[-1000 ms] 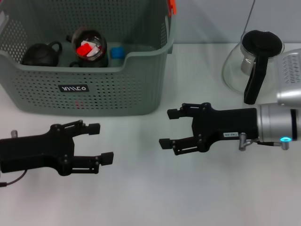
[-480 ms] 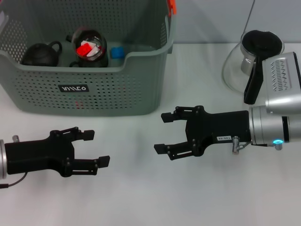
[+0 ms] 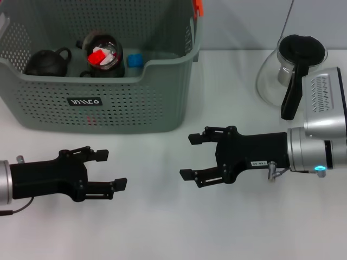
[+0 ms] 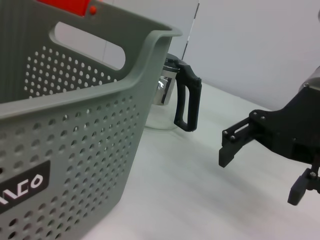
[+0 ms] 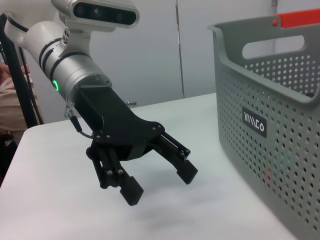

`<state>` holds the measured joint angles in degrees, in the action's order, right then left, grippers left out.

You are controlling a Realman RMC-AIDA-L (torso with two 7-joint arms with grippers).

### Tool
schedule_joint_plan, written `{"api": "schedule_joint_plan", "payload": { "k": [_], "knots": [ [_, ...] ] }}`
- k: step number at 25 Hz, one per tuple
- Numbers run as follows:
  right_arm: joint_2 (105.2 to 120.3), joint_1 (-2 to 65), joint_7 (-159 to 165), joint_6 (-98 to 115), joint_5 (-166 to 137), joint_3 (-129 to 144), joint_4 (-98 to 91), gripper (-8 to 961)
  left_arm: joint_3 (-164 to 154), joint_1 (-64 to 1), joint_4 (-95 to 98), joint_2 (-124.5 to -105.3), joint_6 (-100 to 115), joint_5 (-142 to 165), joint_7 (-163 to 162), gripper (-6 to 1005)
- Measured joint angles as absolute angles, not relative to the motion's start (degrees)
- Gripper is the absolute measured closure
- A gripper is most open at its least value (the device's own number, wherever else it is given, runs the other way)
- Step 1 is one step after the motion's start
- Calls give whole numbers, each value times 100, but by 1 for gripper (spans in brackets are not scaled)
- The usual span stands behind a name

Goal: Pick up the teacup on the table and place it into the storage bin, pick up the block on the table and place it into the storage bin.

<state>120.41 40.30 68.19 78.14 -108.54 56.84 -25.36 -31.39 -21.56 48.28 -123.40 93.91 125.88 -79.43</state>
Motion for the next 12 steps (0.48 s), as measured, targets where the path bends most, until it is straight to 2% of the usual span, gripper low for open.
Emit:
{"api": "schedule_joint_plan", "payload": {
  "k": [12],
  "knots": [
    [12041, 4040, 6854, 7714, -10854, 5687, -2383, 41, -3137, -2177, 4754, -12340, 9325, 12601, -7936, 65]
  ]
}}
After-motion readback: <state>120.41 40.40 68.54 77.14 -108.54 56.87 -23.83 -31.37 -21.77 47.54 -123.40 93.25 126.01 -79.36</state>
